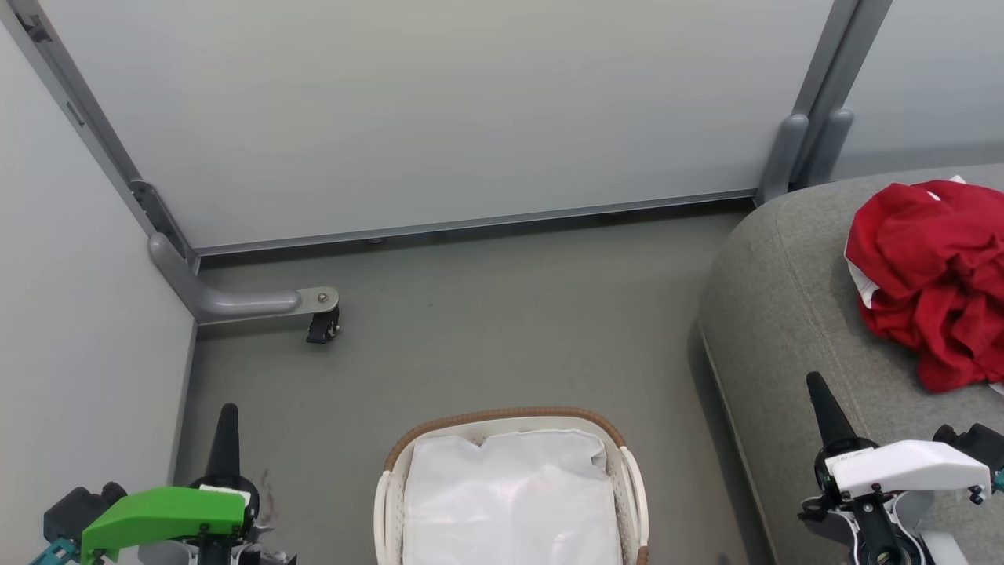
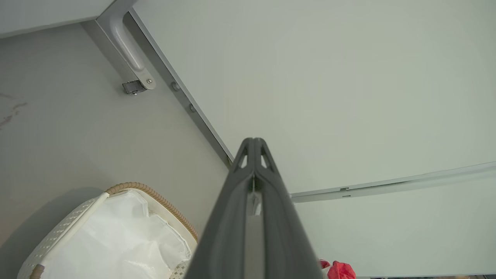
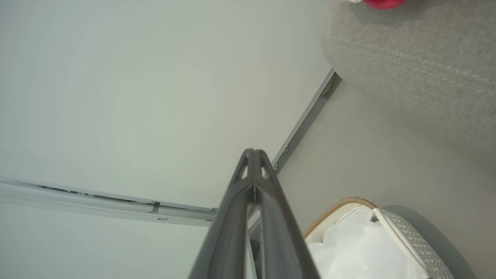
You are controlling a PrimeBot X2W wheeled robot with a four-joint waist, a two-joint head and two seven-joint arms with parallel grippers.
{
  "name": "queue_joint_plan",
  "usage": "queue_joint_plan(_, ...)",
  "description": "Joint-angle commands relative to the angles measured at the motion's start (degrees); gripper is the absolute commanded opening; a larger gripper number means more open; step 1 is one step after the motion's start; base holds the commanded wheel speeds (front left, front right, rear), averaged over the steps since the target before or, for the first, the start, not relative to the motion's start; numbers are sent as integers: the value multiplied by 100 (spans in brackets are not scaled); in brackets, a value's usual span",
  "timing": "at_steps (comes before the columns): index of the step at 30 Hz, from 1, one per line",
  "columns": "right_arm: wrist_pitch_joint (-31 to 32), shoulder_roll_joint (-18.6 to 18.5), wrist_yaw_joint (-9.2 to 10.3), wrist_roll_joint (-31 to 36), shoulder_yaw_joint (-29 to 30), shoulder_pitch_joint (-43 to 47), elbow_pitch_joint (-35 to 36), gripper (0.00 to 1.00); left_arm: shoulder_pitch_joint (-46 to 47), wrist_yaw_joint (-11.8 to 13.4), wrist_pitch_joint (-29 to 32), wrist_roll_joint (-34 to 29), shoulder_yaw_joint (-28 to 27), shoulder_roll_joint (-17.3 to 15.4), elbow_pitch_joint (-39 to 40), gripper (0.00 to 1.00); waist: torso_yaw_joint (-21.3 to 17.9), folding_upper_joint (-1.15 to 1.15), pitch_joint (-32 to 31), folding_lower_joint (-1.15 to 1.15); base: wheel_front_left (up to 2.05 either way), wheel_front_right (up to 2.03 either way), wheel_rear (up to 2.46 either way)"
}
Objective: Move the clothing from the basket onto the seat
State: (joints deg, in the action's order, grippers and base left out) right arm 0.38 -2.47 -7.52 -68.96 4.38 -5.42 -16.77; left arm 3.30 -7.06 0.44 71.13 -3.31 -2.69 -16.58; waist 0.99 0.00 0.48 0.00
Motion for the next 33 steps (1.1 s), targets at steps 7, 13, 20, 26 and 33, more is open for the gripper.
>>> queue_joint_plan(7, 121, -41, 3, -459, 54, -106, 106, 0, 175, -29, 112, 404, -77, -25, 103, 0, -13, 0, -4, 0, 0, 0, 0)
queue_joint_plan(13, 202, -44, 4, -754, 83, -102, 136, 0, 196, -35, 197, 686, -120, -26, 128, 0, -25, 0, -8, 0, 0, 0, 0)
queue_joint_plan(20, 287, -46, 4, -1084, 114, -105, 166, 0, 233, -41, 285, 986, -162, -27, 156, 0, -38, 0, -12, 0, 0, 0, 0)
queue_joint_plan(26, 361, -49, 4, -1346, 139, -107, 193, 0, 249, -47, 354, 1223, -195, -29, 179, 0, -49, 0, -15, 0, 0, 0, 0)
queue_joint_plan(33, 439, -51, 4, -1636, 163, -100, 223, 0, 284, -53, 432, 1479, -238, -29, 206, 0, -62, 0, -19, 0, 0, 0, 0)
